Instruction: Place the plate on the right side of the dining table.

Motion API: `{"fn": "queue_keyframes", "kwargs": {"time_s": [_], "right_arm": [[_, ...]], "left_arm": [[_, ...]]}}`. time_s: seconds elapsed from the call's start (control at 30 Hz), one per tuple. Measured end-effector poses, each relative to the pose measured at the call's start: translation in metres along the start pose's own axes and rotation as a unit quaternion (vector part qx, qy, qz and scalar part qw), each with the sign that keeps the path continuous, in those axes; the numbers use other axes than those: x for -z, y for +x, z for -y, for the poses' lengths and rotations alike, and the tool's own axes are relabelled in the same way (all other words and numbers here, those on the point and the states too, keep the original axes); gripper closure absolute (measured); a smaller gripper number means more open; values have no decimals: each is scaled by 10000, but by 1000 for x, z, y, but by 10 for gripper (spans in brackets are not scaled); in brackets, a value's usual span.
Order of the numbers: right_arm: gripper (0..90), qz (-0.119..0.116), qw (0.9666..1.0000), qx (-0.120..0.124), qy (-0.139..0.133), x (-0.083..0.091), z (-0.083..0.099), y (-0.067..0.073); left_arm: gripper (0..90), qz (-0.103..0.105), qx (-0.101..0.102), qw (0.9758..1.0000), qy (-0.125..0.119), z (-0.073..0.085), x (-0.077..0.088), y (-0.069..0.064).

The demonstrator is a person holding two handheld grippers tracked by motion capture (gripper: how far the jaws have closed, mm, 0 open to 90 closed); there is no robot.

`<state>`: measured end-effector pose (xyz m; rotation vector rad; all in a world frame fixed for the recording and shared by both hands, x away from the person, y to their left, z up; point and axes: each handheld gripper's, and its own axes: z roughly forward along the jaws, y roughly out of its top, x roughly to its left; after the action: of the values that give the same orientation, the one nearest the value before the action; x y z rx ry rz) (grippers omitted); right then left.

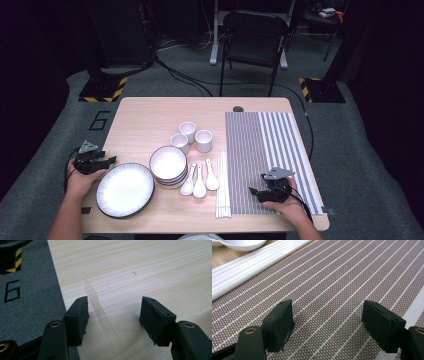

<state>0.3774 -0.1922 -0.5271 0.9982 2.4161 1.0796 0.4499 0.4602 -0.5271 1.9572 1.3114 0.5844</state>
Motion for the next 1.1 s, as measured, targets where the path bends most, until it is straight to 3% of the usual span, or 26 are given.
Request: {"fn": "queue_keyframes", "kwargs": {"time_s": [0.17,0.33,0.4,0.63,0.87,1.1], "right_arm": [[246,0,10000,2,0,0,0,0],[246,21,10000,23,-5,0,0,0],[246,16,10000,21,-4,0,0,0],[246,17,10000,19,-5,0,0,0],[246,4,10000,7,-1,0,0,0],[246,12,10000,20,-4,0,0,0]], "left_arm": [[475,-117,179,9998,52,0,2,-2],[483,-196,289,9993,-119,2,1,-4],[483,-166,320,9993,-26,1,2,-4],[483,-83,446,9989,-90,2,3,-2],[484,-194,354,9992,23,0,3,-6],[502,-272,340,9990,-35,0,2,-8]]}}
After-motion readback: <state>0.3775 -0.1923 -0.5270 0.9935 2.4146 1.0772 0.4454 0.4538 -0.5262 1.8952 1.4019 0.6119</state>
